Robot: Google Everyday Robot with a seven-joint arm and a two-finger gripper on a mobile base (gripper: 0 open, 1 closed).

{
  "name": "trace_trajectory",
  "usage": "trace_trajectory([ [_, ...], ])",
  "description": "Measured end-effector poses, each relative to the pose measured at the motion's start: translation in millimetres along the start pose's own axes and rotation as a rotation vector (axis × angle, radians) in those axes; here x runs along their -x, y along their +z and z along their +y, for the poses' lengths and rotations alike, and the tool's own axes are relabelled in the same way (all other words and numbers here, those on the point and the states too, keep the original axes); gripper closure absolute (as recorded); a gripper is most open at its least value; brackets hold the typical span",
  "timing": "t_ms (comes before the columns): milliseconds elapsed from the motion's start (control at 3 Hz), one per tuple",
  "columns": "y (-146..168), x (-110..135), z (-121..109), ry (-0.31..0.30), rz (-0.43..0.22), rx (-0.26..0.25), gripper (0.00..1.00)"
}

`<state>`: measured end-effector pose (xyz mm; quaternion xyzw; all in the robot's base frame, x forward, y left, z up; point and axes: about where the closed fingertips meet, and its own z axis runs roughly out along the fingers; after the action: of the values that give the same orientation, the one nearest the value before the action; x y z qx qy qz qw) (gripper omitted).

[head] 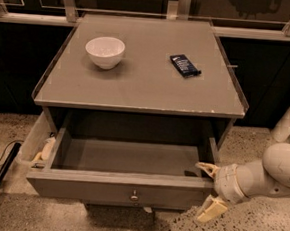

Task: Open top drawer

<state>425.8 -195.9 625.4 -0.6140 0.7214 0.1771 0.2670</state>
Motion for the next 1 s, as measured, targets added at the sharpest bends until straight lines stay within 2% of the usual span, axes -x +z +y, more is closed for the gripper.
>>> trace_trajectory([
  [1000,-2.7,2.1,0.2,0.0,0.0,0.001,0.85],
])
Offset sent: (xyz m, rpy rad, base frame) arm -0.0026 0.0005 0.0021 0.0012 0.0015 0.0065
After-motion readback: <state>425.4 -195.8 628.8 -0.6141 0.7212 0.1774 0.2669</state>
